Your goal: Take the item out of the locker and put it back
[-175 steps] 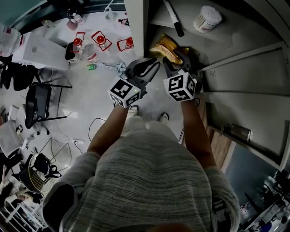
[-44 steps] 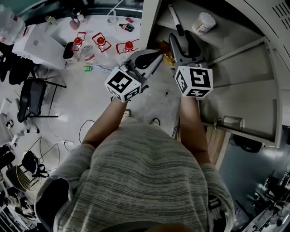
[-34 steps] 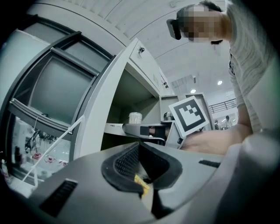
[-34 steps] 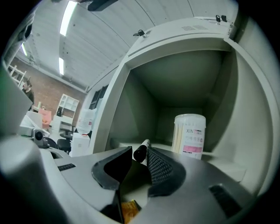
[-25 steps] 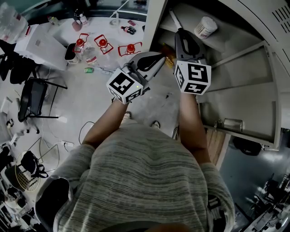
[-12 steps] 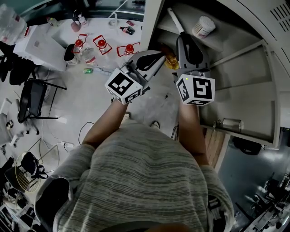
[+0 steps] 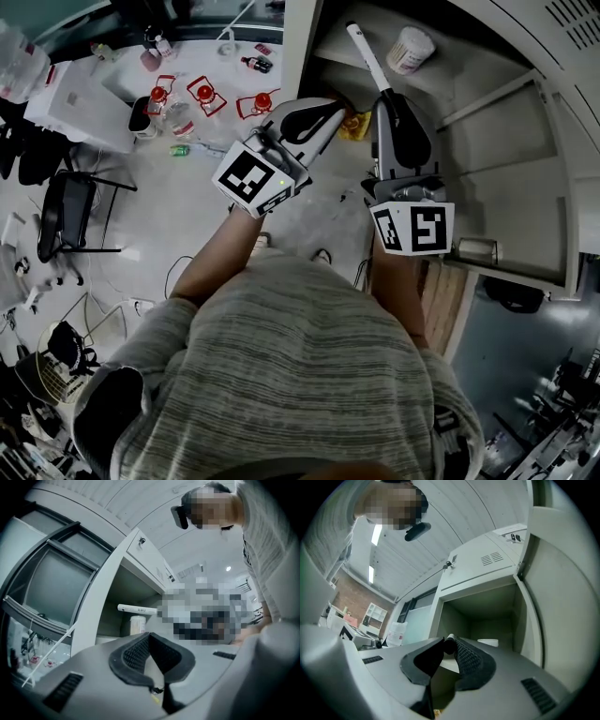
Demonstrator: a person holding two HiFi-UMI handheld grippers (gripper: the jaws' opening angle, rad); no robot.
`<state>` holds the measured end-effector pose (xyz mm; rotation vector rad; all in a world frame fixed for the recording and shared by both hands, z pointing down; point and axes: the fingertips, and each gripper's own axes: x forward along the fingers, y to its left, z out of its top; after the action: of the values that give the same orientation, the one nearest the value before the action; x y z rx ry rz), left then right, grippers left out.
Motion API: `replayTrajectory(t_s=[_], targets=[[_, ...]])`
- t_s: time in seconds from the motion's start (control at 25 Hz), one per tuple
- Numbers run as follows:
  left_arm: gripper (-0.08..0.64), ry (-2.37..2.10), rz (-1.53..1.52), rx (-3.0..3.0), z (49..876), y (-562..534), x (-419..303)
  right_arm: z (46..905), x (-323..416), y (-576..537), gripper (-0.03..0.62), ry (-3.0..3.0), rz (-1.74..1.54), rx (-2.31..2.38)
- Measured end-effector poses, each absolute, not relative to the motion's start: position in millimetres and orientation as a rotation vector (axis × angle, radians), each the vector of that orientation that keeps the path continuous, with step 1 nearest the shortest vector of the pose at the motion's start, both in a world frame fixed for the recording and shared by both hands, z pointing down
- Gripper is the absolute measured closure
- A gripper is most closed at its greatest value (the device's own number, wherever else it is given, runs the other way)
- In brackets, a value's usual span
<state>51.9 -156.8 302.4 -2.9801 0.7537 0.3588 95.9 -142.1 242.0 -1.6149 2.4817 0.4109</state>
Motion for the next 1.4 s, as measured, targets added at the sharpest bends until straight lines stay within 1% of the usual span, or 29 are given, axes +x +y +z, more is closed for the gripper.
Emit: replayTrajectory(t_s=[0.56, 0.96, 1.4], targets=[[0.552, 0.708, 0.406, -2.953, 280, -149, 58, 243, 99, -133, 0.511, 2.474, 0.43, -1.633], [0.552, 0.749, 0.365, -2.949, 286, -155, 52, 257, 93, -172, 0.511, 2.531, 0.453, -1.686], [0.552, 0.804, 0.333, -2.951, 294, -164, 42, 281, 85, -224, 0.511, 2.602, 0.391, -1.757]])
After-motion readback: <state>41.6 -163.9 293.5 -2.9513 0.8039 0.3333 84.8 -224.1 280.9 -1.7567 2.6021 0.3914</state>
